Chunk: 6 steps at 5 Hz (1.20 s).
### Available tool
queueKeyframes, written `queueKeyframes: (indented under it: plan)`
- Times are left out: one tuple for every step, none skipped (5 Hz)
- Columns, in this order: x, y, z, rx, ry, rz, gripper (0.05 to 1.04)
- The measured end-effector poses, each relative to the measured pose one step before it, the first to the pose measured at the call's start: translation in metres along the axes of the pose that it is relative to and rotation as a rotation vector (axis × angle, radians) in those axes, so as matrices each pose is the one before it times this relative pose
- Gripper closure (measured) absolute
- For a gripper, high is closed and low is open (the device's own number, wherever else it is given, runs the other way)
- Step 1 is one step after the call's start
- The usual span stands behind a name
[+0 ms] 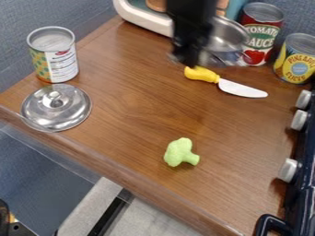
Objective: Moved the pot to the right side of the table
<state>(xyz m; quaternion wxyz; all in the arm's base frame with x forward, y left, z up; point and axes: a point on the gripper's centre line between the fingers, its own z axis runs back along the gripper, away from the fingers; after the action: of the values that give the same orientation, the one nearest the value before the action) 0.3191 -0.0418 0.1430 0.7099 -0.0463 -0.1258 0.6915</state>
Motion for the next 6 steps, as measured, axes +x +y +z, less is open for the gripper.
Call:
queueKeyframes:
  plan:
    - [-0.03490,0.00838,-0.00190,-0.0176,0.0231,-0.0900,1.013]
    - [-0.01371,0.00857,-0.01486,0.0197,0.0461,-0.0331,1.013]
    - [-0.00450,0.00338,-0.01527,0.0118,-0.0153,-0.0237,1.013]
    - [-0.00337,0.00286,-0.01190,0.0088,-0.0188,-0.0158,1.013]
    - [0.00072,0.00565,-0.00950,0.0137,-0.0103,0.0004,1.013]
    - [0.00142,0.00654,-0.00713,0.0055,-0.0103,0.0063,0.985]
